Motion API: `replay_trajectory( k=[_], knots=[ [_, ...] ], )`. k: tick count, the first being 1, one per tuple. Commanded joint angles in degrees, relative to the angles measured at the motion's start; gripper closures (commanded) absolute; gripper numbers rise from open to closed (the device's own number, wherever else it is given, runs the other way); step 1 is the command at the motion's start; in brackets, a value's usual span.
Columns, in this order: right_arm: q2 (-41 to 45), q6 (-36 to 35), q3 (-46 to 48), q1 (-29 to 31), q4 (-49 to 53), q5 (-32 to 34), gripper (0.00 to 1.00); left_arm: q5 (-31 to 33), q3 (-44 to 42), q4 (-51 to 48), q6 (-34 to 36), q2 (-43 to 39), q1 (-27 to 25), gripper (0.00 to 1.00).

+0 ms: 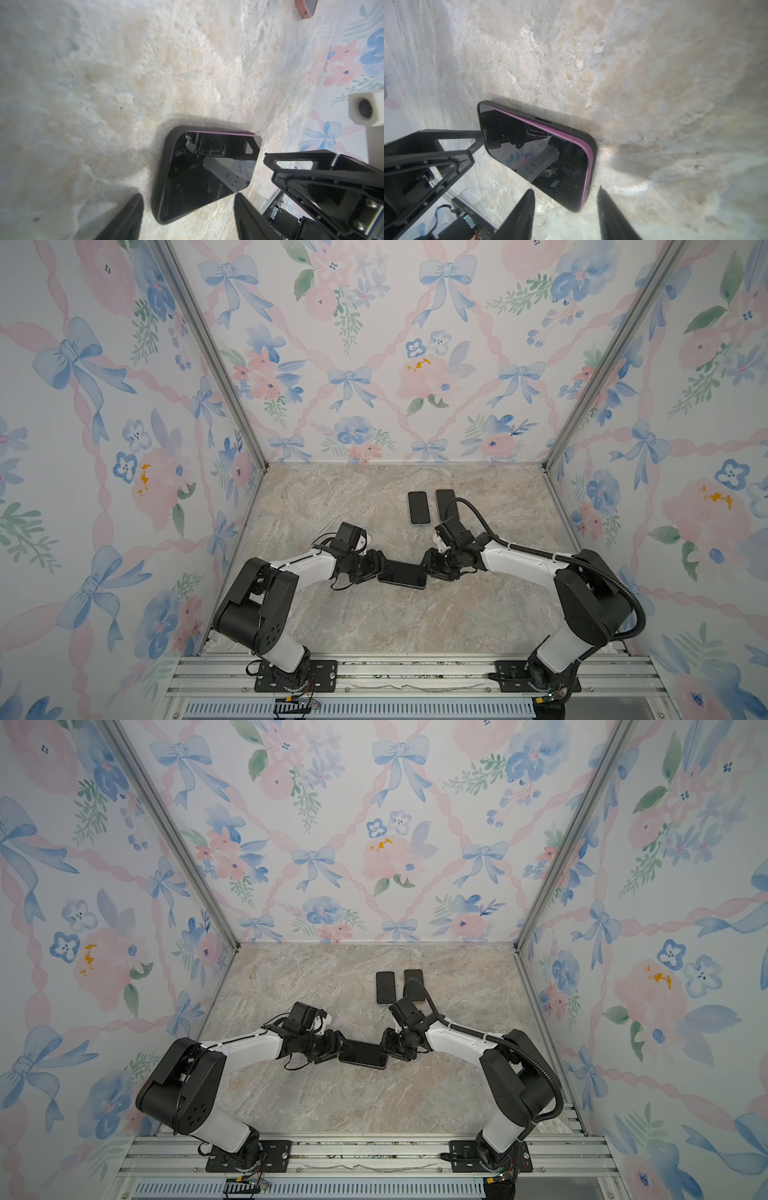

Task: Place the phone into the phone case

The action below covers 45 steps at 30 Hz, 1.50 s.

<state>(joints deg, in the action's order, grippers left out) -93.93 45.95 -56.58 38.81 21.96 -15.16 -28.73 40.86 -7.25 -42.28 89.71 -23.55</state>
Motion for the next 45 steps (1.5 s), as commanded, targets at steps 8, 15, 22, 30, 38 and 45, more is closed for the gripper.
replay_trajectory(
  k=[8, 15, 22, 30, 38, 45],
  knots=[
    [3.0, -6.9, -0.5, 4.6, 6.1, 5.3, 0.74, 0.2, -1.7, -2.7, 2.3, 0.0, 0.3, 0.57],
    [2.1, -7.1, -1.2, 4.7, 6.2, 4.8, 0.68, 0.9, -3.3, -2.7, 1.4, -0.3, -0.3, 0.66],
    [1.2, -7.4, -1.9, 4.6, 6.2, 4.1, 0.67, 1.9, -2.6, -2.8, 1.9, 2.0, -0.6, 0.81],
    [1.1, -7.4, -2.0, 4.4, 6.2, 4.4, 0.67, 2.7, -2.8, -2.7, 1.8, 2.8, -0.8, 0.93],
    [1.4, -8.3, -3.3, 3.8, 6.7, 6.3, 0.66, 4.4, -0.1, -5.5, 3.0, 0.5, -0.9, 0.86],
    [2.0, -8.6, -2.5, 3.4, 6.5, 6.3, 0.66, 4.7, 5.6, -8.1, 4.6, 0.2, -0.5, 0.7]
  ],
)
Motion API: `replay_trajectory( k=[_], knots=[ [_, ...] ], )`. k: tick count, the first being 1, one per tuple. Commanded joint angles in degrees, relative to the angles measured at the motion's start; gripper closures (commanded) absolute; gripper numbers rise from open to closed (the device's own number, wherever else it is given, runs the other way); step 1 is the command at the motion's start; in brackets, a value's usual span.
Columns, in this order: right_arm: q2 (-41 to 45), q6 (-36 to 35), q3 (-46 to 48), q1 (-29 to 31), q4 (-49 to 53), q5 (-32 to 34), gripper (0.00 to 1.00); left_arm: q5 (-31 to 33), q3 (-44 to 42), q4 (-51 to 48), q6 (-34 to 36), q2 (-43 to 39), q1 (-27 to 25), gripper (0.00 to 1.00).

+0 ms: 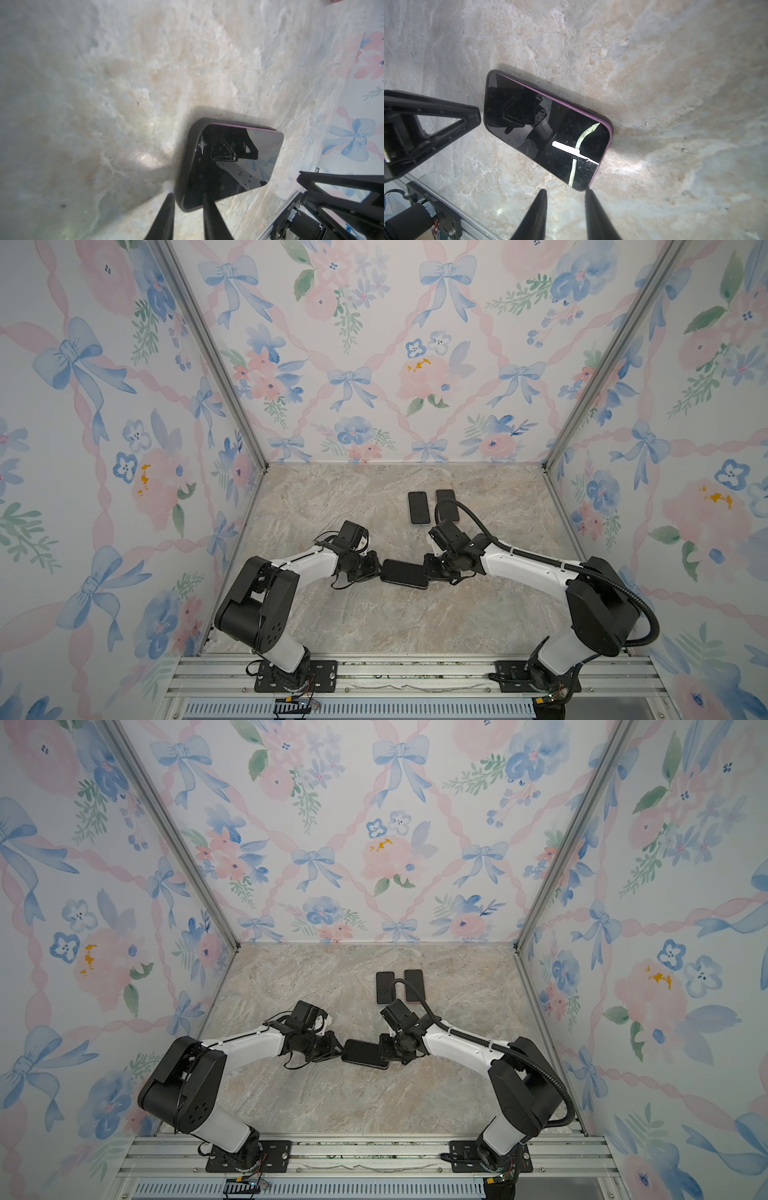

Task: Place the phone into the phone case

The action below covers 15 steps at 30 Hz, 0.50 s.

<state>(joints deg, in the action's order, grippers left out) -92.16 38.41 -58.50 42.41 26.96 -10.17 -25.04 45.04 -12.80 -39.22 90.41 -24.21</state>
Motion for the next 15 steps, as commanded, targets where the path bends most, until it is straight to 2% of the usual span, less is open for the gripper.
replay_trajectory(
  k=[1, 7, 15],
  knots=[
    [0.5, -1.0, -0.1, -0.2, 1.7, 1.8, 0.66, 0.8, 1.5, -2.6, 1.7, -0.3, 0.3, 0.69],
    [1.5, -0.4, 1.3, 0.8, 1.8, 2.8, 0.66, -0.5, 2.1, -2.5, 2.0, 1.1, 0.6, 0.55],
    [0.9, -0.7, 0.0, 3.7, 4.2, 6.8, 0.66, -0.5, 2.0, -2.6, 2.6, 1.6, 0.6, 0.45]
  ],
)
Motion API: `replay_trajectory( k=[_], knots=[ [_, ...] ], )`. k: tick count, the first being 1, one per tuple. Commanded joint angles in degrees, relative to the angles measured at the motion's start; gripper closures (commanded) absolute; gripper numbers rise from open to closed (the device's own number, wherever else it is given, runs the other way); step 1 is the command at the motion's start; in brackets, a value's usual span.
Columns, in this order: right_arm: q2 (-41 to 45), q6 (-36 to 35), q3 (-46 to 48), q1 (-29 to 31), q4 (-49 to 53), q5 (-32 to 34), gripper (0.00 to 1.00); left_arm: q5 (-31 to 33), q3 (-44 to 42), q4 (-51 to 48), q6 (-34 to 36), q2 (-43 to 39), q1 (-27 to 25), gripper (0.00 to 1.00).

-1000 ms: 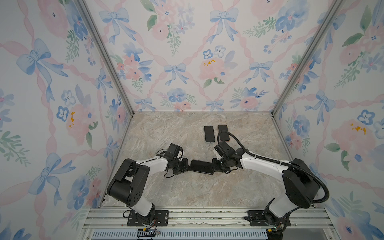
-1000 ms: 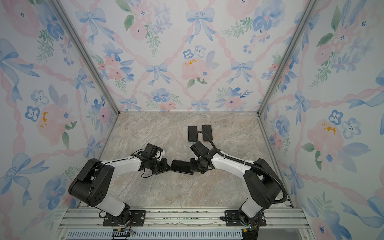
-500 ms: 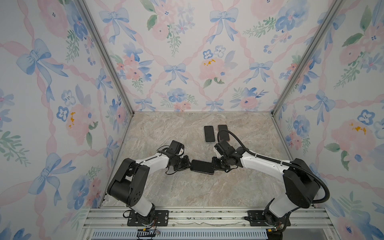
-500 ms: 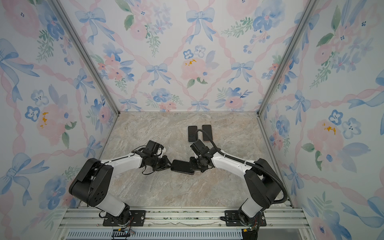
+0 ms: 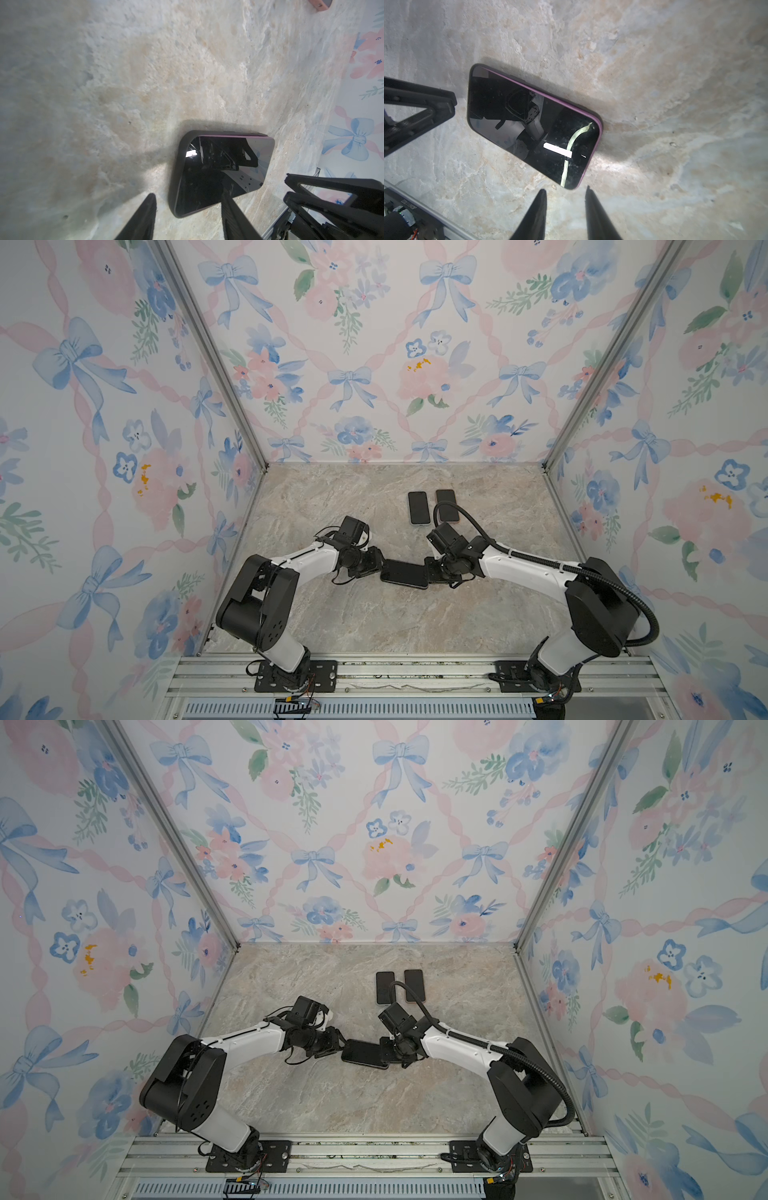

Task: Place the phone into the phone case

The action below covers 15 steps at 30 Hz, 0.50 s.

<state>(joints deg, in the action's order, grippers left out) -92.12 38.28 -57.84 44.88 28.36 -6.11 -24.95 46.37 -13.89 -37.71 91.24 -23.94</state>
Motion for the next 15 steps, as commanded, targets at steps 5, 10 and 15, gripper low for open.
replay_trajectory(
  k=[5, 10, 15],
  knots=[
    [0.9, -0.6, -0.3, 1.5, 3.1, 3.3, 0.64, -0.3, 0.8, -1.4, 1.3, 2.1, 0.3, 0.45],
    [1.9, -1.0, 0.4, 1.4, 4.0, 4.4, 0.62, -0.2, 1.5, -1.2, 1.7, 3.2, 0.1, 0.45],
    [2.2, -1.9, 0.7, 1.0, 3.9, 4.3, 0.58, -1.6, 2.4, -0.3, 1.9, 4.3, 0.0, 0.46]
  ],
)
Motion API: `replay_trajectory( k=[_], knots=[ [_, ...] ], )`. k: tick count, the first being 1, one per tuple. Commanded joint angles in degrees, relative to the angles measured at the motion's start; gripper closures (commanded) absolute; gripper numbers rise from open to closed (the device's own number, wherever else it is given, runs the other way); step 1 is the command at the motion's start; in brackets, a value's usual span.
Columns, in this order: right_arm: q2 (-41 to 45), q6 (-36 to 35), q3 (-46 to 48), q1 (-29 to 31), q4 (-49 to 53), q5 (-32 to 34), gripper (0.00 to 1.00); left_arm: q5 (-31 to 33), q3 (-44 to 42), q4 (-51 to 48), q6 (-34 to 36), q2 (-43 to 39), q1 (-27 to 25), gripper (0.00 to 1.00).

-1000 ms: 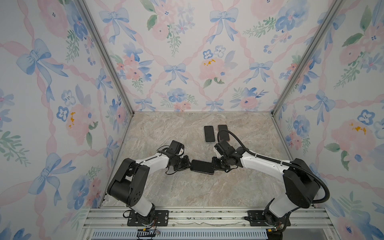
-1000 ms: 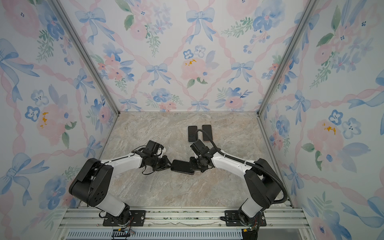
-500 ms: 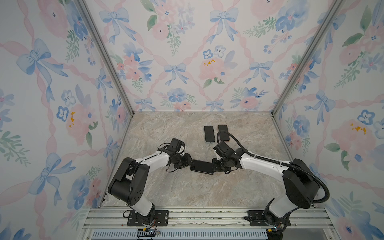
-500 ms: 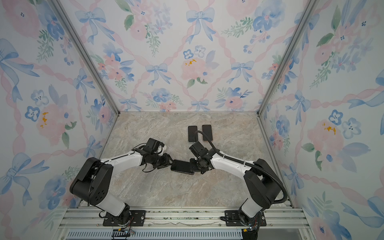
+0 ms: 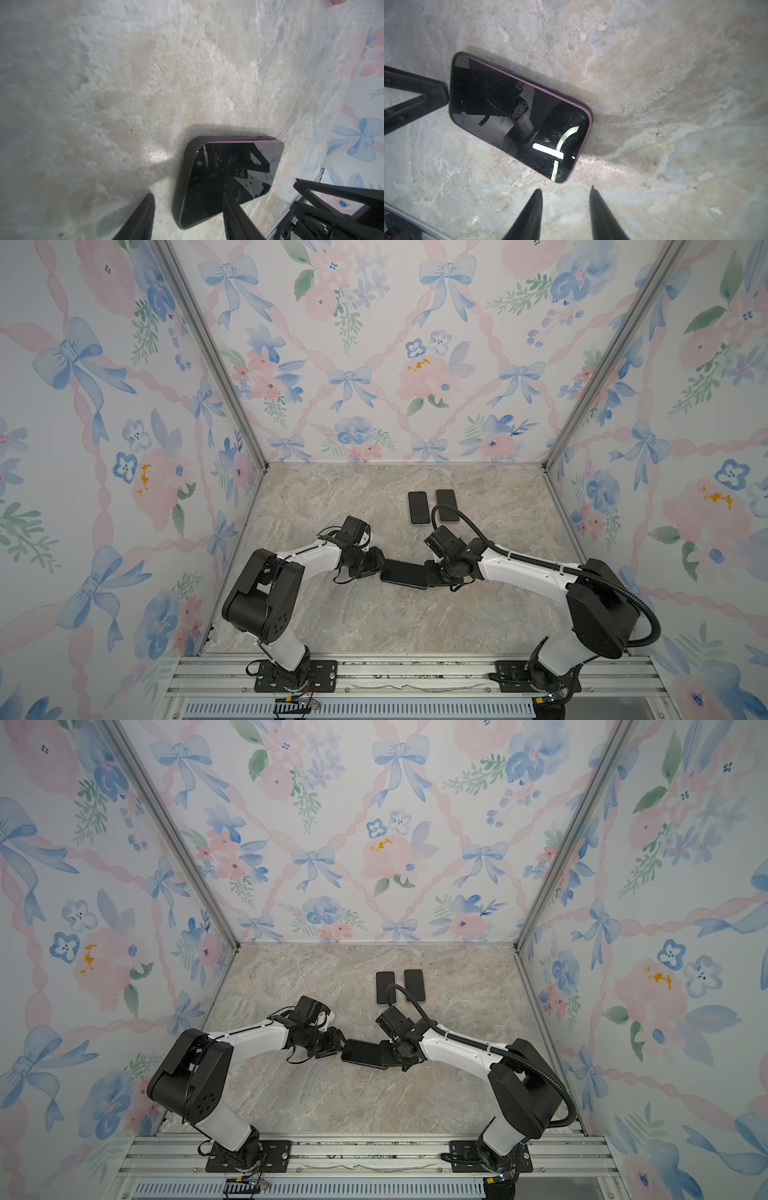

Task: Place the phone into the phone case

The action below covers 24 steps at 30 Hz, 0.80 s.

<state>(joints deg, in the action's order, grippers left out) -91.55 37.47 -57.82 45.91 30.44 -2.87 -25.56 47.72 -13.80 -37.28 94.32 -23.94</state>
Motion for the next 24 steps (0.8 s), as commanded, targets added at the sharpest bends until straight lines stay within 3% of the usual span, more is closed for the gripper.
replay_trajectory(
  k=[1, 11, 24],
  knots=[
    [1.7, -1.1, 0.8, -0.1, 1.6, 0.8, 0.58, -1.2, 1.3, -0.4, 1.6, 1.2, 0.1, 0.46],
    [0.7, -1.3, 1.8, -0.6, 0.1, -1.8, 0.58, -2.3, -0.3, 1.1, 0.9, 1.1, 0.3, 0.5],
    [-2.9, -3.6, 1.7, -0.7, -3.1, -4.0, 0.72, -2.4, -1.3, 1.8, 0.6, 1.3, 0.3, 0.53]
  ],
)
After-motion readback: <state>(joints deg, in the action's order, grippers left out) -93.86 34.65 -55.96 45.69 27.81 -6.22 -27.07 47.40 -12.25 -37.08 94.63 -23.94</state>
